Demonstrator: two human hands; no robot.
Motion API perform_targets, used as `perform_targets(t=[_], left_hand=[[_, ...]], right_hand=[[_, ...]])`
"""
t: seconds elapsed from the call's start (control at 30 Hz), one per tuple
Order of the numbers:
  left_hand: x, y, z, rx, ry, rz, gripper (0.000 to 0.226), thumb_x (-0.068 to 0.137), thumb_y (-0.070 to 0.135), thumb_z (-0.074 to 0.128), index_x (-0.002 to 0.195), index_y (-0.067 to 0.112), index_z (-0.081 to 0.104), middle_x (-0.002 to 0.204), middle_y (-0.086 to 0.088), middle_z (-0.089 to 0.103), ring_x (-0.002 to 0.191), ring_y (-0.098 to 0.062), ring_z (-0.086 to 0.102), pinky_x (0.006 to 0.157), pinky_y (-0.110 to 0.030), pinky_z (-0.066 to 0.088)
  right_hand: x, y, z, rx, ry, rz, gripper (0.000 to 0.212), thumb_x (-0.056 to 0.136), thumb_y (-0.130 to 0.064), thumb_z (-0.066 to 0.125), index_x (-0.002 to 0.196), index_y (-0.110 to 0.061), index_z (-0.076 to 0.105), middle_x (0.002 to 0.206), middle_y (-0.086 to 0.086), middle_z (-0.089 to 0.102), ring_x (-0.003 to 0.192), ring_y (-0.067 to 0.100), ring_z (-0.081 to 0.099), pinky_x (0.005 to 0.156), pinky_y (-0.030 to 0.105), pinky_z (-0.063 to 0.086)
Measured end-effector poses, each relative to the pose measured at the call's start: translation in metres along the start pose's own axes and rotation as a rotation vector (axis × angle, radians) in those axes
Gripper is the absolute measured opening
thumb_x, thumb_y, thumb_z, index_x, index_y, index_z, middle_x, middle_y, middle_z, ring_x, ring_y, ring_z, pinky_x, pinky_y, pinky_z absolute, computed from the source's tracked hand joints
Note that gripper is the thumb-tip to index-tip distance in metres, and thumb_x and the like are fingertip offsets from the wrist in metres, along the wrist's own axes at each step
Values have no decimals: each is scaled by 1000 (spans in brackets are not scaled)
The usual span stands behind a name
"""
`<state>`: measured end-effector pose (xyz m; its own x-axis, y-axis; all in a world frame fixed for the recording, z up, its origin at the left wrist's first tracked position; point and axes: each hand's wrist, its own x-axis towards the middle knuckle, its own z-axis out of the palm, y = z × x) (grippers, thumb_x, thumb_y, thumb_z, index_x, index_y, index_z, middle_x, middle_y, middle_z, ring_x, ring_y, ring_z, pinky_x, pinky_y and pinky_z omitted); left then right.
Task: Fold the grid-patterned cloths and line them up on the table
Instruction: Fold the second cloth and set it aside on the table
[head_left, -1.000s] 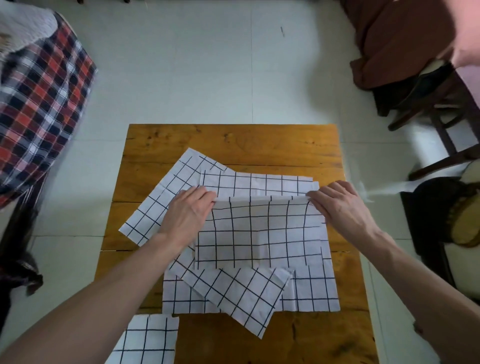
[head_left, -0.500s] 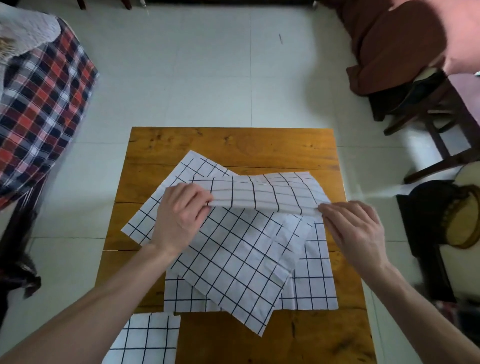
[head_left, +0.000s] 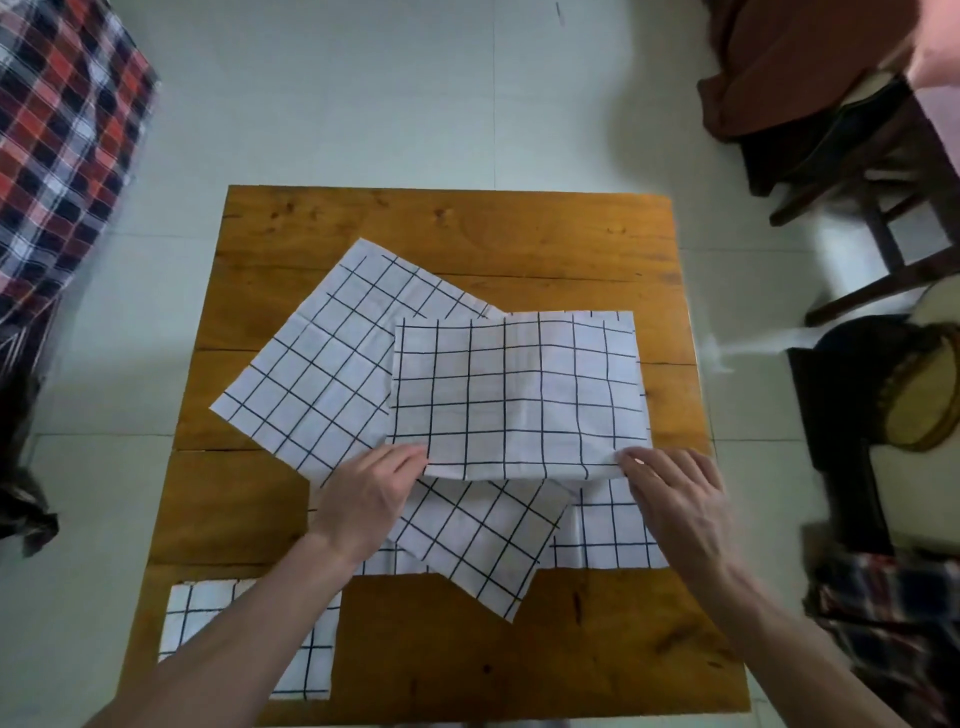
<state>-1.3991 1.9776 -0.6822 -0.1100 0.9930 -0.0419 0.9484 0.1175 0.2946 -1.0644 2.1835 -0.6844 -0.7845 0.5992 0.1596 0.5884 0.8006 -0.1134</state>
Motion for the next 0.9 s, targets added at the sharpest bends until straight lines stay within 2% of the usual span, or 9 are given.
perform_targets(t=[0.13,0.23,0.4,0.5,0.57,0.63,0.73,0.8,0.9], left_hand=[[-11,4,9,25,-10,-20,47,66,-3,93,108,9,76,105,-4,78,95,-20,76,79,-29,64],[-17,4,14,54,-17,-47,45,65,-4,93,106,8,75,105,-4,76,97,-21,74,81,-30,63],[-27,9,14,122,-25,-58,44,66,8,95,105,7,75,107,-6,74,102,-23,72,87,-35,61],[-35,14,21,103,35,-73,39,87,27,73,120,7,68,118,-8,69,112,-25,65,96,-41,59],[-38,20,29,107,4,-89,51,94,38,52,133,6,62,129,-10,64,123,-27,59,105,-44,54],[-39,28,40,126,-37,-63,60,98,42,43,145,6,54,141,-13,59,134,-28,52,112,-44,47],[-36,45,53,119,-63,-23,65,104,43,37,159,8,34,160,-15,43,150,-29,39,122,-46,36],[-35,57,58,121,-85,-61,66,107,44,30,164,12,22,170,-14,27,157,-29,26,126,-47,29],[-37,68,65,117,-135,-150,71,106,47,24,167,15,8,175,-13,7,161,-28,9,129,-50,17]], right_hand=[[-12,-4,2,-51,-61,43,50,73,-3,92,120,-8,74,124,10,72,101,33,67,87,46,48],[-19,-8,3,-54,-111,110,43,81,-9,87,121,-10,73,126,11,71,105,34,66,86,47,51],[-32,-11,8,-82,-187,212,46,79,-7,87,123,-10,73,130,10,69,112,33,64,91,47,49],[-39,-19,7,-65,-216,277,54,81,-5,82,132,-8,67,137,12,65,120,32,62,96,49,50],[-40,-30,9,-25,-193,289,55,88,-5,72,142,-7,59,145,14,60,130,32,59,104,49,49],[-37,-47,14,26,-190,205,54,98,-12,54,152,-9,48,155,13,52,142,29,50,115,47,41],[-28,-82,27,135,-280,18,56,110,-27,30,165,-19,25,171,6,27,159,22,22,125,44,20],[-23,-105,36,176,-351,-82,58,113,-36,25,168,-23,10,175,2,12,162,18,6,128,42,10],[-18,-130,46,165,-400,-156,62,114,-47,22,168,-22,6,176,1,6,162,17,1,128,44,7]])
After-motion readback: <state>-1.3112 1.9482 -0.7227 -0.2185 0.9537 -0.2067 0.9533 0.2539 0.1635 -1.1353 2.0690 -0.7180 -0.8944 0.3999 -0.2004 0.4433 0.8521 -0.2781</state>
